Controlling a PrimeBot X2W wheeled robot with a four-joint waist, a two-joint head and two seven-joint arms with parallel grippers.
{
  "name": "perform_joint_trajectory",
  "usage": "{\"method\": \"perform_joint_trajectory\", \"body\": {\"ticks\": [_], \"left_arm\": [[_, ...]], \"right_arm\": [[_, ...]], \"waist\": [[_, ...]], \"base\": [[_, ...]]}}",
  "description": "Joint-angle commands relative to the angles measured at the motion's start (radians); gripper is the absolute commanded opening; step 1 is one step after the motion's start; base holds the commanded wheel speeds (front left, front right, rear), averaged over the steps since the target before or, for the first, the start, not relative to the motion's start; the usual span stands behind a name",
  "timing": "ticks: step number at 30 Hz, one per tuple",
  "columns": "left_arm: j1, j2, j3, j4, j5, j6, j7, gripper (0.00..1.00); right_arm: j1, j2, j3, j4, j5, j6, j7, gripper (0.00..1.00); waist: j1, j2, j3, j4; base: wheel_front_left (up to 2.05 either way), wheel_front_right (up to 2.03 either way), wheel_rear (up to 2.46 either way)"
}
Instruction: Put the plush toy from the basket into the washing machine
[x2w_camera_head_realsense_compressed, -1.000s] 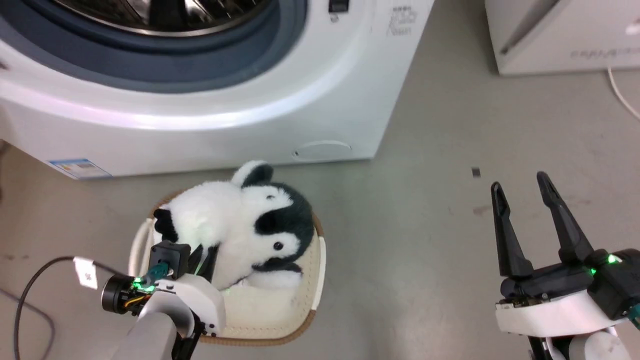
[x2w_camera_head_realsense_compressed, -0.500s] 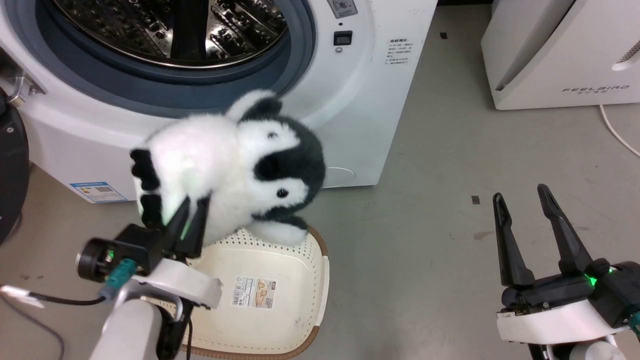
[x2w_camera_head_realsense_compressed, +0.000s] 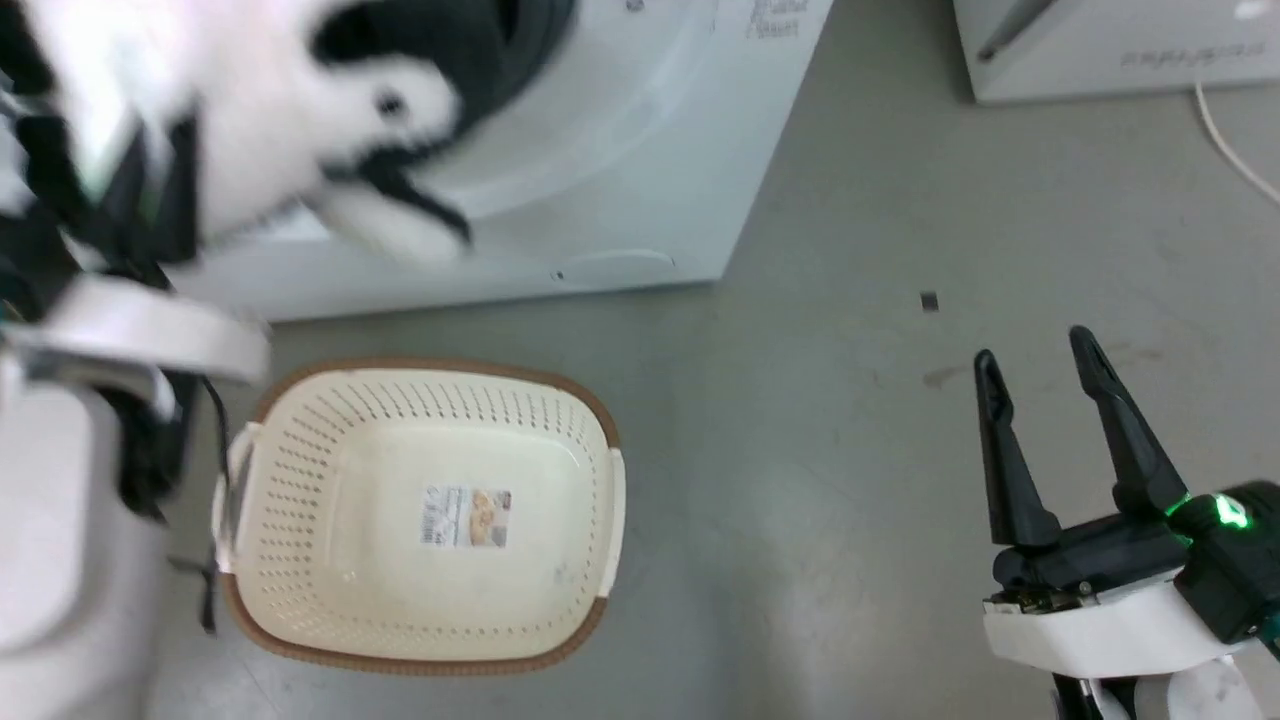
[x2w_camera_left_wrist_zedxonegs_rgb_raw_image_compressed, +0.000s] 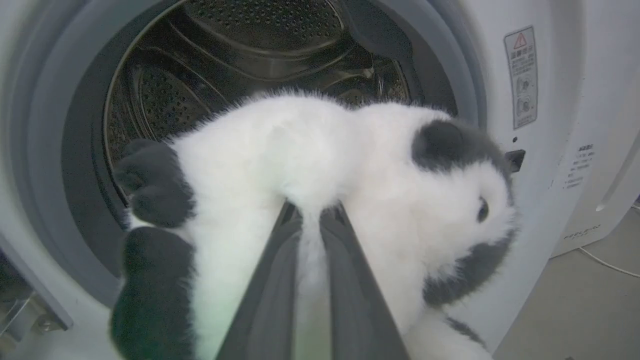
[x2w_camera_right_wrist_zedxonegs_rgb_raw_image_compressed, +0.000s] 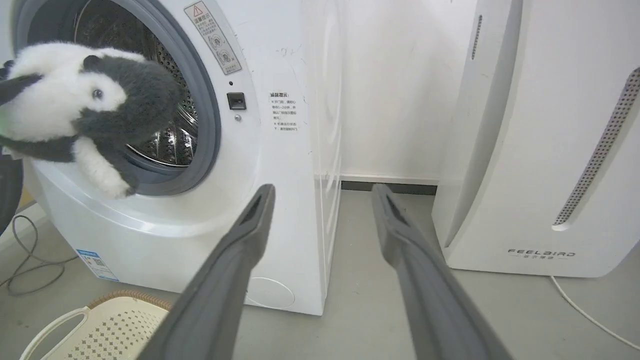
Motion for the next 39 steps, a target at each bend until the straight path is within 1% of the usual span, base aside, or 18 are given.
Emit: {"method": "perform_joint_trajectory", "body": {"ticks": [1, 2, 3, 7, 11, 15, 16, 19, 21, 23, 28, 32, 37, 38, 39], "left_arm": [[-0.093, 0.030, 0.013, 0.019, -0.013, -0.006, 0.018, 0.00], [-0.130, 0.045, 0.018, 0.031, -0.016, -0.008, 0.028, 0.00], [-0.130, 0.045, 0.018, 0.031, -0.016, -0.008, 0.028, 0.00], [-0.313, 0.105, 0.024, 0.099, -0.032, -0.016, 0.083, 0.00], [-0.497, 0.157, -0.003, 0.184, -0.035, -0.023, 0.139, 0.00], [-0.667, 0.194, -0.042, 0.291, -0.024, -0.027, 0.184, 0.00], [-0.788, 0.209, -0.071, 0.370, -0.019, -0.028, 0.216, 0.00], [-0.875, 0.217, -0.095, 0.464, -0.034, -0.029, 0.267, 0.00], [-0.915, 0.215, -0.107, 0.525, -0.056, -0.030, 0.309, 0.00], [-0.936, 0.217, -0.149, 0.572, -0.073, -0.030, 0.356, 0.00], [-0.962, 0.237, -0.248, 0.634, -0.139, -0.030, 0.430, 0.00], [-0.959, 0.258, -0.325, 0.645, -0.196, -0.030, 0.437, 0.00], [-0.951, 0.280, -0.396, 0.656, -0.242, -0.030, 0.386, 0.00], [-0.951, 0.283, -0.406, 0.660, -0.245, -0.030, 0.367, 0.52], [-0.950, 0.285, -0.415, 0.667, -0.248, -0.030, 0.349, 1.00]], "right_arm": [[-0.023, 0.000, 0.005, -0.016, 0.002, -0.001, -0.005, 1.00], [-0.028, 0.000, 0.008, -0.021, 0.004, -0.001, -0.005, 1.00], [-0.028, 0.000, 0.008, -0.021, 0.004, -0.001, -0.005, 1.00], [-0.053, 0.000, 0.010, -0.039, 0.015, -0.001, -0.005, 1.00], [-0.075, 0.000, 0.013, -0.050, 0.029, -0.001, -0.005, 1.00], [-0.078, 0.000, 0.022, -0.047, 0.049, -0.001, -0.005, 1.00], [-0.082, 0.000, 0.025, -0.047, 0.056, -0.001, -0.005, 1.00], [-0.087, 0.000, 0.033, -0.051, 0.063, -0.001, -0.005, 1.00], [-0.089, 0.000, 0.033, -0.051, 0.075, -0.001, -0.005, 1.00], [-0.091, 0.000, 0.032, -0.048, 0.082, -0.001, -0.005, 1.00], [-0.100, 0.000, 0.044, -0.051, 0.081, -0.001, -0.005, 1.00], [-0.106, 0.000, 0.042, -0.051, 0.081, -0.001, -0.005, 1.00], [-0.114, 0.000, 0.042, -0.046, 0.073, -0.001, -0.005, 1.00], [-0.114, 0.000, 0.041, -0.046, 0.071, -0.001, -0.005, 1.00], [-0.115, 0.000, 0.041, -0.045, 0.069, -0.001, -0.005, 1.00]], "waist": [[0.0001, -0.0001, 0.088, -0.035], [0.0001, -0.0001, 0.110, -0.043], [0.0001, -0.0001, 0.110, -0.043], [0.0001, -0.0001, 0.200, -0.073], [0.0001, -0.0001, 0.274, -0.101], [0.0001, -0.0001, 0.322, -0.127], [0.0001, -0.0001, 0.362, -0.141], [0.0001, -0.0001, 0.393, -0.154], [0.0001, -0.0001, 0.411, -0.157], [0.0001, -0.0001, 0.425, -0.157], [0.0001, -0.0001, 0.458, -0.154], [0.0001, -0.0001, 0.466, -0.150], [0.0001, -0.0001, 0.458, -0.141], [0.0001, -0.0001, 0.453, -0.139], [0.0001, -0.0001, 0.446, -0.136]], "base": [[0.00, 0.00, 0.00], [0.00, 0.00, 0.00], [0.00, 0.00, 0.00], [0.00, 0.00, 0.00], [0.00, 0.00, 0.00], [0.00, 0.00, 0.00], [0.00, 0.00, 0.00], [0.00, 0.00, 0.00], [0.00, 0.00, 0.00], [0.00, 0.00, 0.00], [0.00, 0.00, 0.00], [0.00, 0.00, 0.00], [0.00, 0.00, 0.00], [0.00, 0.00, 0.00], [0.00, 0.00, 0.00]]}}
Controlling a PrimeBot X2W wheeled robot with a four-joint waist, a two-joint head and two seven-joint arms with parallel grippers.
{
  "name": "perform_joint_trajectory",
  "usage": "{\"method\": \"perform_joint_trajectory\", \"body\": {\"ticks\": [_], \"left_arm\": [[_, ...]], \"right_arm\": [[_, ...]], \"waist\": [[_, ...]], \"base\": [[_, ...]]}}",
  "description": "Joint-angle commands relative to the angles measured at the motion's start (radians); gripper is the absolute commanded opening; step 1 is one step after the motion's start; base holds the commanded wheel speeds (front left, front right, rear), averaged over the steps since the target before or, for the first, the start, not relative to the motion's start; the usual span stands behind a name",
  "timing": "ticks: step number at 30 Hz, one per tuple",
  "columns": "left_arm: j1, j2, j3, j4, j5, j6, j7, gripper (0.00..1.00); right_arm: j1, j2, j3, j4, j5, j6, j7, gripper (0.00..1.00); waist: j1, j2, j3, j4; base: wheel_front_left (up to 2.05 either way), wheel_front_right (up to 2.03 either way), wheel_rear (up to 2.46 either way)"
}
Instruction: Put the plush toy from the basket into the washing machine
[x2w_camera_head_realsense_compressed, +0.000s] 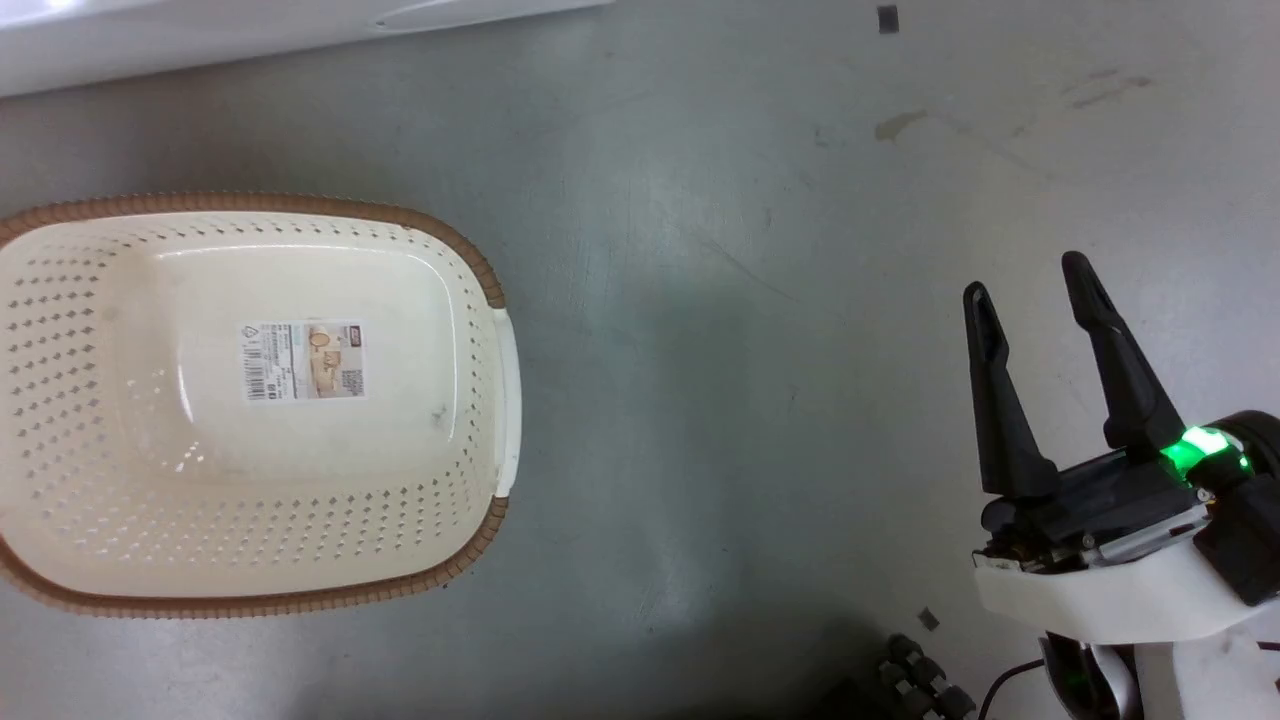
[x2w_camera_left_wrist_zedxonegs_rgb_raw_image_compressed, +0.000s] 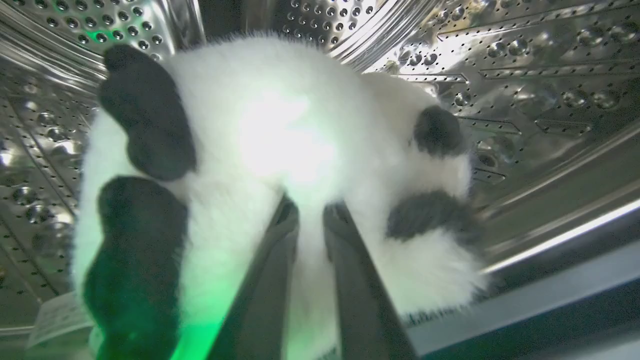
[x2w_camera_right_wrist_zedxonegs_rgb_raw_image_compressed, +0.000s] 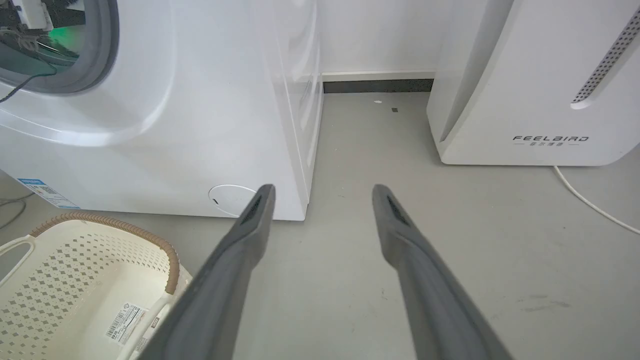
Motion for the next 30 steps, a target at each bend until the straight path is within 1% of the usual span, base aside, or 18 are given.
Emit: {"method": "perform_joint_trajectory", "body": {"ticks": [1, 7, 12, 16, 18, 20, 23, 27, 30], "left_arm": [[0.049, 0.010, -0.024, 0.038, -0.007, -0.004, -0.013, 1.00], [0.093, -0.006, -0.090, 0.086, -0.022, -0.004, -0.102, 1.00], [0.176, -0.062, -0.130, 0.115, -0.045, -0.004, -0.220, 1.00], [0.265, -0.117, -0.131, 0.136, -0.071, -0.004, -0.342, 1.00], [0.312, -0.144, -0.131, 0.132, -0.076, -0.004, -0.382, 1.00], [0.365, -0.165, -0.128, 0.112, -0.075, 0.007, -0.405, 1.00], [0.458, -0.197, -0.108, 0.033, -0.068, 0.032, -0.416, 1.00], [0.639, -0.222, -0.033, -0.176, -0.035, 0.095, -0.417, 1.00], [0.787, -0.241, 0.042, -0.320, -0.028, 0.141, -0.417, 1.00]], "right_arm": [[-0.019, 0.000, -0.002, 0.001, -0.003, -0.001, -0.005, 1.00], [-0.014, 0.000, -0.021, 0.020, -0.011, -0.001, -0.005, 1.00], [-0.003, 0.000, -0.047, 0.052, -0.032, -0.001, -0.005, 1.00], [0.016, 0.000, -0.062, 0.081, -0.044, -0.001, -0.005, 1.00], [0.026, 0.000, -0.068, 0.092, -0.051, -0.001, -0.005, 1.00], [0.039, 0.000, -0.072, 0.101, -0.060, -0.001, -0.005, 1.00], [0.057, 0.000, -0.083, 0.111, -0.073, -0.001, -0.005, 1.00], [0.082, 0.000, -0.096, 0.119, -0.080, -0.001, -0.005, 1.00], [0.100, 0.000, -0.099, 0.125, -0.082, -0.001, -0.005, 1.00]], "waist": [[-0.0001, 0.0000, -0.015, 0.008], [-0.0001, 0.0000, -0.096, 0.034], [-0.0001, 0.0000, -0.210, 0.073], [-0.0001, 0.0000, -0.322, 0.107], [-0.0001, 0.0000, -0.375, 0.126], [-0.0001, 0.0000, -0.425, 0.144], [-0.0001, 0.0000, -0.498, 0.173], [-0.0001, 0.0000, -0.579, 0.203], [-0.0001, 0.0000, -0.629, 0.217]], "base": [[0.00, 0.00, 0.00], [0.00, 0.00, 0.00], [0.00, 0.00, 0.00], [0.00, 0.00, 0.00], [0.00, 0.00, 0.00], [0.00, 0.00, 0.00], [0.00, 0.00, 0.00], [0.00, 0.00, 0.00], [0.00, 0.00, 0.00]]}}
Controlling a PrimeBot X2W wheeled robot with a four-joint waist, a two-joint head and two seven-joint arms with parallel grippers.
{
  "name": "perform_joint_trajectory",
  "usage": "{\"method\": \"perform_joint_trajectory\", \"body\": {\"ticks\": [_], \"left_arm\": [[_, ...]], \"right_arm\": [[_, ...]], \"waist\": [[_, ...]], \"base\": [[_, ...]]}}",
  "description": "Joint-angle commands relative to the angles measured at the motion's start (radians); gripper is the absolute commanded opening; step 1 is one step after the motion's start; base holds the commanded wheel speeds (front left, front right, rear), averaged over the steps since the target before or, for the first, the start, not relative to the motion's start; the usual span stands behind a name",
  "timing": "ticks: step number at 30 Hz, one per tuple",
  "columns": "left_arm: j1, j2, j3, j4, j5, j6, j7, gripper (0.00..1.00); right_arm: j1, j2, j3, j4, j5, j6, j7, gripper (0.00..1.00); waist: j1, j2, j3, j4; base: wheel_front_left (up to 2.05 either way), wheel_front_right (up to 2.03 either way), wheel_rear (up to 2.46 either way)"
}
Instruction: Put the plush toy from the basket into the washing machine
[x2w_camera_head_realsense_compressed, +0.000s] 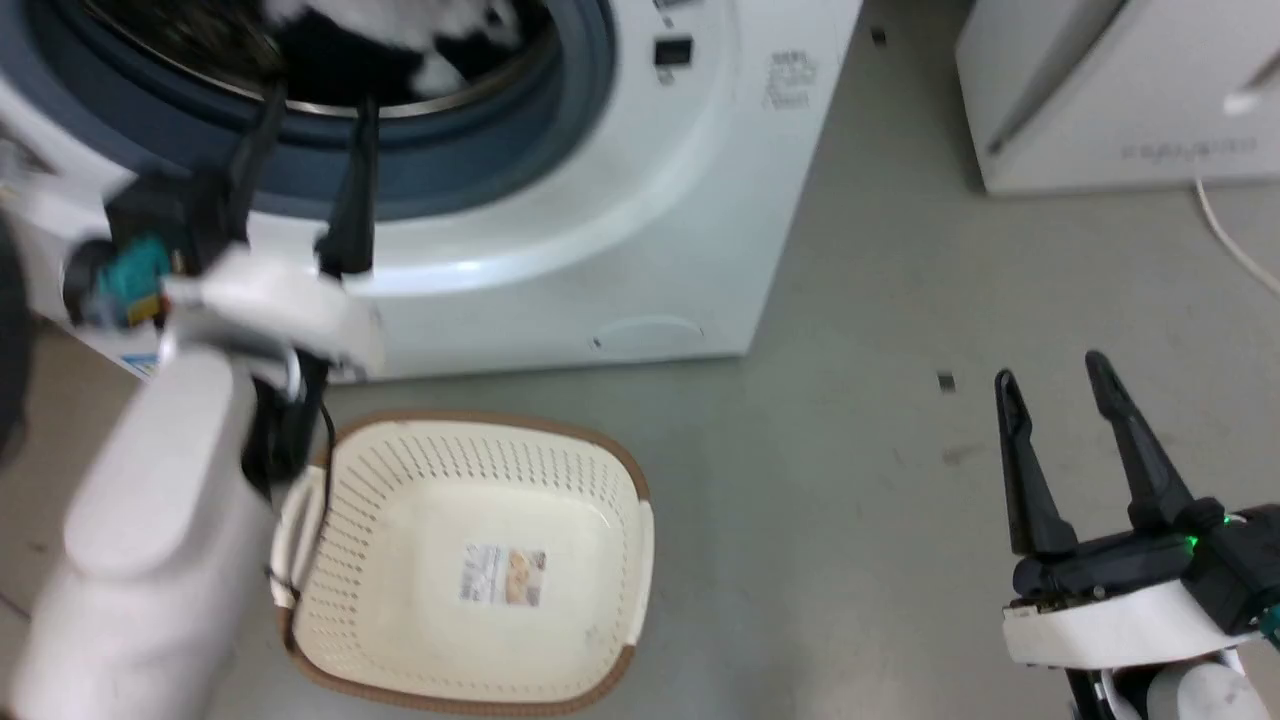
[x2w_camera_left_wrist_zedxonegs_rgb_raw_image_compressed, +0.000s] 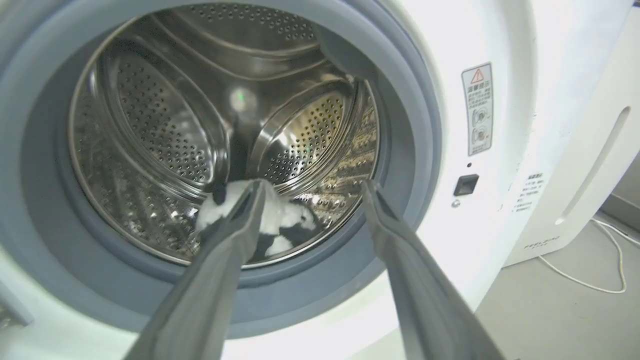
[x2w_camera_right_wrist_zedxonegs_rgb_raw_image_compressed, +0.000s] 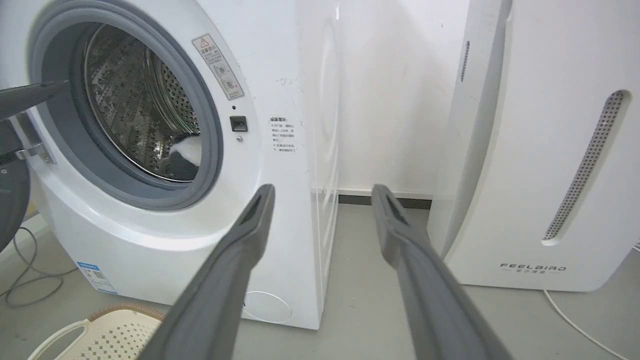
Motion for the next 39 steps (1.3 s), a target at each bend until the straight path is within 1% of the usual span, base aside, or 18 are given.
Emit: {"method": "perform_joint_trajectory", "body": {"ticks": [1, 4, 8, 11, 15, 20, 25, 31, 39], "left_arm": [[0.052, -0.006, 0.014, -0.038, 0.009, 0.011, -0.005, 1.00], [0.195, -0.018, 0.053, -0.152, 0.031, 0.041, -0.005, 1.00], [0.377, -0.033, 0.098, -0.264, 0.061, 0.090, -0.005, 1.00], [0.505, -0.053, 0.121, -0.324, 0.078, 0.120, -0.005, 1.00], [0.635, -0.083, 0.140, -0.357, 0.109, 0.136, -0.005, 1.00], [0.738, -0.121, 0.162, -0.394, 0.155, 0.135, -0.005, 1.00], [0.793, -0.156, 0.178, -0.407, 0.189, 0.123, -0.005, 1.00], [0.810, -0.178, 0.196, -0.402, 0.220, 0.108, -0.005, 1.00], [0.800, -0.215, 0.238, -0.362, 0.265, 0.063, -0.005, 1.00]], "right_arm": [[0.016, 0.000, -0.003, 0.004, -0.006, -0.001, -0.005, 1.00], [0.040, 0.000, -0.002, 0.012, -0.005, -0.001, -0.005, 1.00], [0.073, 0.000, 0.003, 0.034, 0.006, -0.001, -0.005, 1.00], [0.092, 0.000, -0.009, 0.052, 0.078, -0.001, -0.005, 1.00], [0.114, 0.000, 0.000, 0.062, 0.085, -0.001, -0.005, 1.00], [0.142, 0.000, 0.015, 0.064, 0.057, -0.001, -0.005, 1.00], [0.161, 0.000, 0.022, 0.067, 0.050, -0.001, -0.005, 1.00], [0.168, 0.000, 0.028, 0.069, 0.049, -0.001, -0.005, 1.00], [0.168, 0.000, 0.031, 0.073, 0.053, -0.001, -0.005, 1.00]], "waist": [[0.0001, 0.0000, -0.078, 0.047], [0.0001, 0.0000, -0.123, 0.061], [0.0001, 0.0000, -0.177, 0.070], [0.0001, 0.0000, -0.208, 0.070], [0.0001, 0.0000, -0.241, 0.072], [0.0001, 0.0000, -0.261, 0.076], [0.0001, 0.0000, -0.266, 0.081], [0.0001, 0.0000, -0.263, 0.085], [0.0001, 0.0000, -0.264, 0.089]], "base": [[0.00, 0.00, 0.00], [0.00, 0.00, 0.00], [0.00, 0.00, 0.00], [0.00, 0.00, 0.00], [0.00, 0.00, 0.00], [0.00, 0.00, 0.00], [0.00, 0.00, 0.00], [0.00, 0.00, 0.00], [0.00, 0.00, 0.00]]}}
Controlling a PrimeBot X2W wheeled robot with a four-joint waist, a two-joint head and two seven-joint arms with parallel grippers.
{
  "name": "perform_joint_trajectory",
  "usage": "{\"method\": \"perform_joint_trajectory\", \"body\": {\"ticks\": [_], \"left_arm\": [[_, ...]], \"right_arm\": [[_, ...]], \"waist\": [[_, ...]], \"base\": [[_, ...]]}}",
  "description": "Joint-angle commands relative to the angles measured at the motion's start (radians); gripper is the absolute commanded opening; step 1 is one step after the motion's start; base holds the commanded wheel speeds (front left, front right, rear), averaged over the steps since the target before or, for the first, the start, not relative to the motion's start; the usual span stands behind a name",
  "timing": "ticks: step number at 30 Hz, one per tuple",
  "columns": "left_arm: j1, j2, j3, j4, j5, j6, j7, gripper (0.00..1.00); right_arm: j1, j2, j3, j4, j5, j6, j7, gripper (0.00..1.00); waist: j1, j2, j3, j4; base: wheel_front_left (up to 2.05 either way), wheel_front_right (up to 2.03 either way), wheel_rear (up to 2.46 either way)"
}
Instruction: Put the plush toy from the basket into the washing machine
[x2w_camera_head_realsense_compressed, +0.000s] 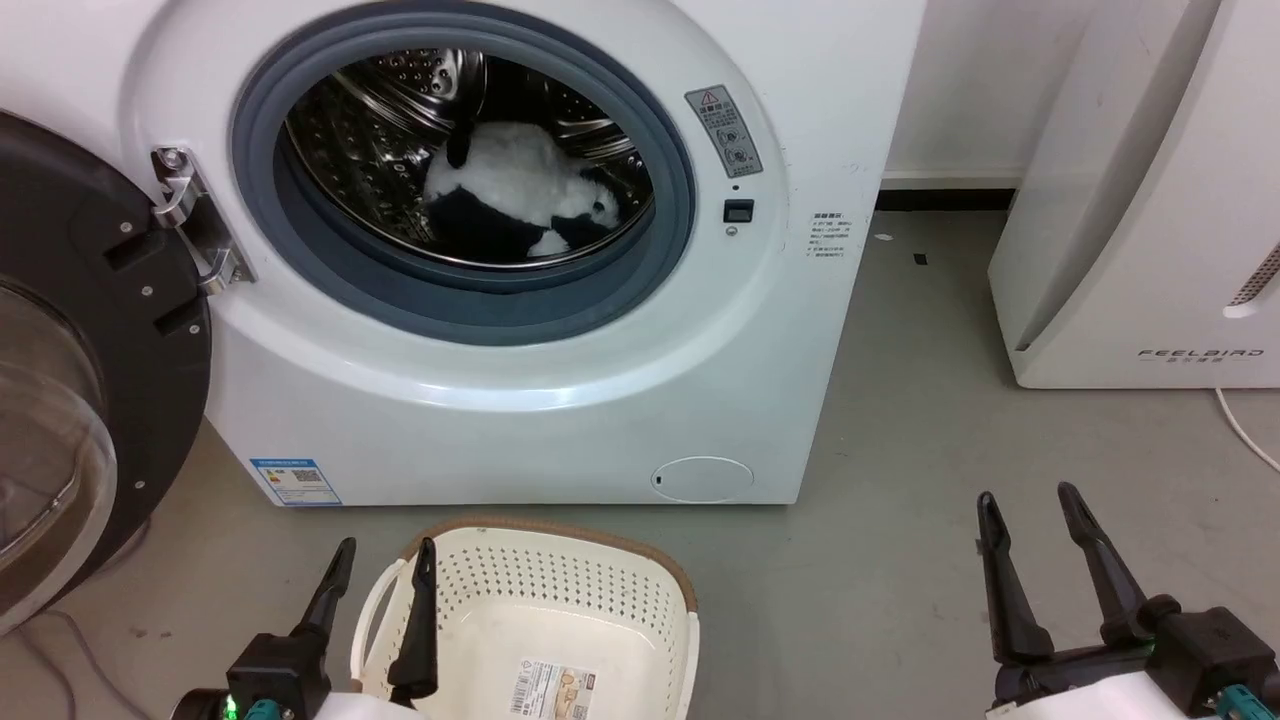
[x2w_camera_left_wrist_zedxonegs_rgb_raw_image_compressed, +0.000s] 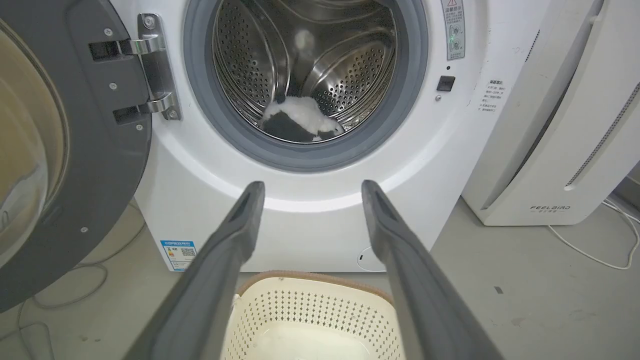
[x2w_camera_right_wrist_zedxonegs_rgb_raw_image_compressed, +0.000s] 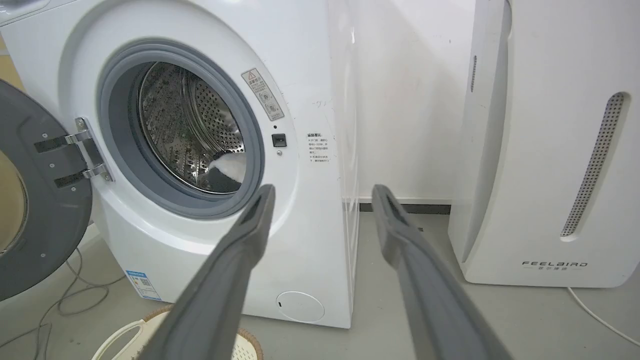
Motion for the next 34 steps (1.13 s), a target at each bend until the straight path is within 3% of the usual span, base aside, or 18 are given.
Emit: {"method": "perform_joint_trajectory", "body": {"ticks": [1, 2, 3, 34], "left_arm": [[-0.003, -0.006, 0.011, 0.005, 0.013, -0.008, -0.005, 1.00], [-0.003, -0.010, 0.016, 0.006, 0.017, -0.013, -0.005, 1.00], [0.000, -0.010, 0.017, 0.005, 0.014, -0.014, 0.000, 0.00], [-0.011, -0.040, 0.050, -0.018, 0.073, -0.028, 0.056, 0.00]], "right_arm": [[0.014, 0.000, 0.002, 0.003, -0.001, -0.001, -0.004, 1.00], [0.014, 0.000, 0.002, 0.003, 0.000, -0.001, -0.004, 1.00], [0.000, 0.000, 0.001, 0.000, 0.000, 0.000, 0.000, 0.00], [-0.014, 0.000, -0.003, 0.003, -0.030, 0.000, 0.056, 0.00]], "waist": [[0.0001, 0.0000, -0.001, 0.000], [0.0001, 0.0000, -0.001, 0.001], [0.0001, 0.0000, -0.001, 0.001], [0.0001, 0.0000, -0.008, -0.002]], "base": [[0.00, 0.00, 0.00], [0.00, 0.00, 0.00], [0.00, 0.00, 0.00], [0.00, 0.00, 0.00]]}}
